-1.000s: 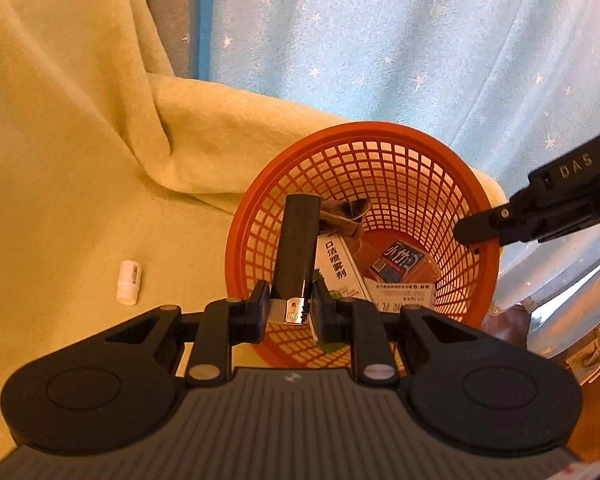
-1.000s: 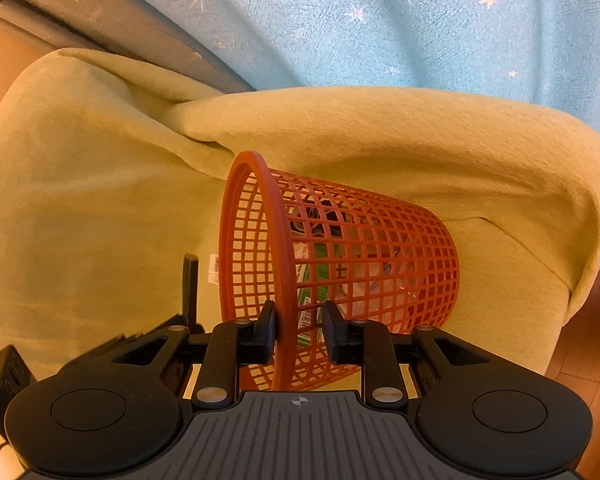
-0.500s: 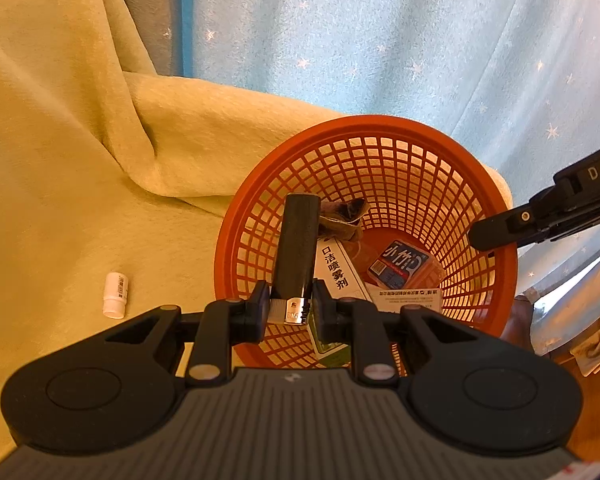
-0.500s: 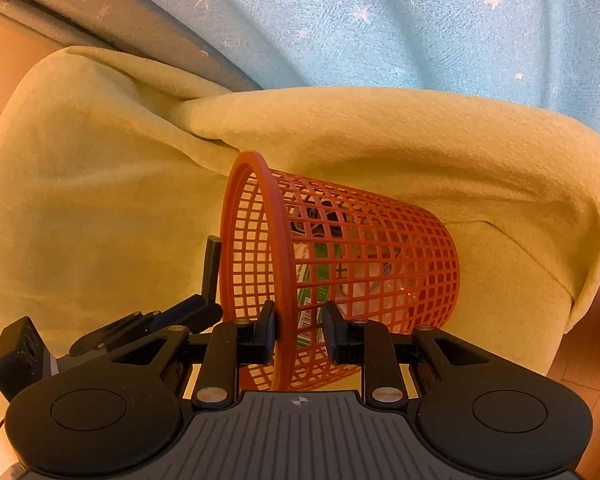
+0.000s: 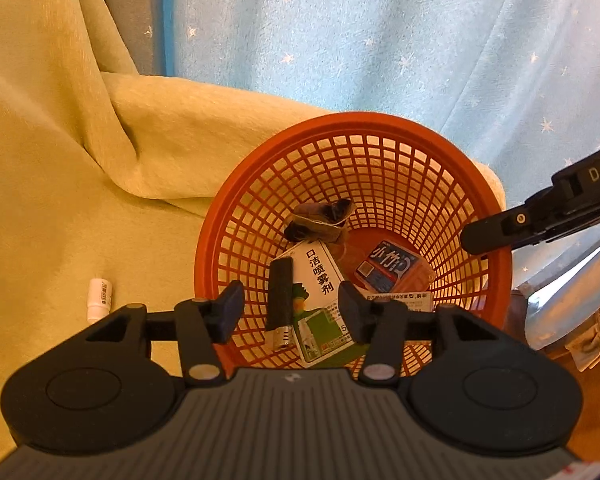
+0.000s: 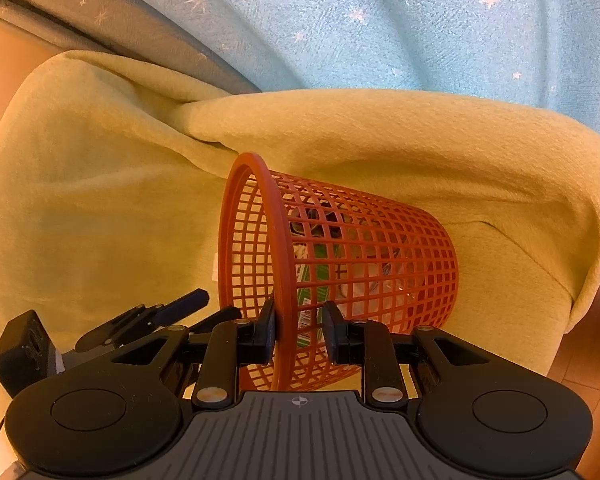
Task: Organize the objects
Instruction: 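Open the left tool to drop the black USB stick into the basket, then move the open left tool down to the small white bottle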
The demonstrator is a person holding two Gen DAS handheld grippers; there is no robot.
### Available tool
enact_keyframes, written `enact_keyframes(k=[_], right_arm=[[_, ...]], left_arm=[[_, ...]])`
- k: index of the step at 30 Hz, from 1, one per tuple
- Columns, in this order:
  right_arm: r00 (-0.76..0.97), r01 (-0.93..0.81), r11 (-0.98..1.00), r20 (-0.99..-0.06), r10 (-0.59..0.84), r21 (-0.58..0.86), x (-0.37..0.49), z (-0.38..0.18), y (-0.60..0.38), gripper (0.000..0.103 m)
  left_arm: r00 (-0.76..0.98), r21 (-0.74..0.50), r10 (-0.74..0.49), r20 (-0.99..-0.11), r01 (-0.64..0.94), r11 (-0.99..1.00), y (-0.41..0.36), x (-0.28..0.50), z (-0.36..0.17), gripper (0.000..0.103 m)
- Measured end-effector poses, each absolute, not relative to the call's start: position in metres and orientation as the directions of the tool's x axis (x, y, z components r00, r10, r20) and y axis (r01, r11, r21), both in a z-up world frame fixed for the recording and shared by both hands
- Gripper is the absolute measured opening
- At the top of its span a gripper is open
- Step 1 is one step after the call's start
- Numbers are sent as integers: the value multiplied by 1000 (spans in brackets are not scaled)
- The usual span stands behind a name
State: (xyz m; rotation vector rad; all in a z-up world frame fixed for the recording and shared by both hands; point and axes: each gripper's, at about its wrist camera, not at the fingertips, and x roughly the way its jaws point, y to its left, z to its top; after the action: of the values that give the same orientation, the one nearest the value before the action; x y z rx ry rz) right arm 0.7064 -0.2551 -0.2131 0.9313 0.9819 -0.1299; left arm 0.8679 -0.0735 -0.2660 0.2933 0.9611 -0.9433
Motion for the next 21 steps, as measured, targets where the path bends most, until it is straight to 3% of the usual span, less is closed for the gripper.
enact_keyframes(k=[9,21], right_arm=[[582,489,617,-758,295,616,705,-213,-256,21],[589,515,595,-759,276,616,704,-212,-256,21]], left_arm=[[287,-146,-520,-805,753,641,-43,879,-263,46],[368,-13,-338,-866,659,752,12,911,-306,46]])
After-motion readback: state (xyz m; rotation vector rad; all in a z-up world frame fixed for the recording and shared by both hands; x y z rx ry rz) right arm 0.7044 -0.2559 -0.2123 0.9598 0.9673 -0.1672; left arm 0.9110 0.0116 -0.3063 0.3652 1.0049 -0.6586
